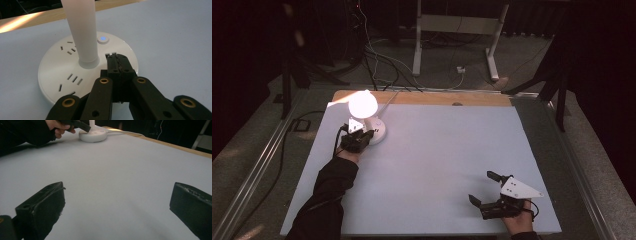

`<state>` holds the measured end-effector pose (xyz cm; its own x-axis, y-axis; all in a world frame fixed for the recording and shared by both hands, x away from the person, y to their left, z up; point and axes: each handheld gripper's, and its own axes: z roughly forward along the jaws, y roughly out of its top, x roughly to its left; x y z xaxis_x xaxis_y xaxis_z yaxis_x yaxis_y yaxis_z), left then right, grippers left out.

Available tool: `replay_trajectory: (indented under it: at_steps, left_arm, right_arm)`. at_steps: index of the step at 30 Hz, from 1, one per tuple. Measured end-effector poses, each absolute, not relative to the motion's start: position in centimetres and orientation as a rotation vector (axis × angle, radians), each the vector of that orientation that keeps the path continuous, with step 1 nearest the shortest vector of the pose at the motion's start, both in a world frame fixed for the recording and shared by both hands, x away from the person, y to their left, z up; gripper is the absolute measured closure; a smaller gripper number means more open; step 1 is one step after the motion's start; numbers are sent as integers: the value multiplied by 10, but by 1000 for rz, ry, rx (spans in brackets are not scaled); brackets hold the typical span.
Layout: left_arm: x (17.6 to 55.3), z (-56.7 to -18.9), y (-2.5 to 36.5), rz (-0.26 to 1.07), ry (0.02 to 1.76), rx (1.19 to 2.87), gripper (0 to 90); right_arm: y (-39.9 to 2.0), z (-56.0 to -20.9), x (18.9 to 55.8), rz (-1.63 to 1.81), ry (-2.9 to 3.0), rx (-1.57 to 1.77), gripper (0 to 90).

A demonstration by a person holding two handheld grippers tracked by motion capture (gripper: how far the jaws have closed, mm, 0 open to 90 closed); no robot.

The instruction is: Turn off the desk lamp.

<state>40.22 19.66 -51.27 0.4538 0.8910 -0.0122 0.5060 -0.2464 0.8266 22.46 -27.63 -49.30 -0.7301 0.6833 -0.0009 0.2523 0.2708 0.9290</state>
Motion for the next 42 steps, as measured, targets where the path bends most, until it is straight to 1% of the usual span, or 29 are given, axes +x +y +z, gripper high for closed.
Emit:
replay_trajectory:
  at_steps: [11,17,19,21,23,32,42]
  left_arm:
    - [402,-514,196,607,1171,1904,900]
    - [401,-515,192,638,1169,1912,900]
    - [400,-516,189,650,1139,1932,900]
    - [401,-515,188,635,1145,1932,900]
    - [400,-515,189,624,1136,1904,900]
    - [398,-502,192,628,1130,1885,900]
    - [400,-507,197,636,1156,1893,900]
  right_arm:
    - [-277,-493,225,1456,2145,846,0]
    - [-277,-493,225,1455,2144,844,0]
    - [-277,-493,225,1457,2143,845,0]
    - [-277,-493,225,1458,2143,848,0]
    - [-277,-493,225,1459,2142,849,0]
    - [-277,-493,225,1455,2144,845,0]
    - [-277,-493,225,1455,2147,847,0]
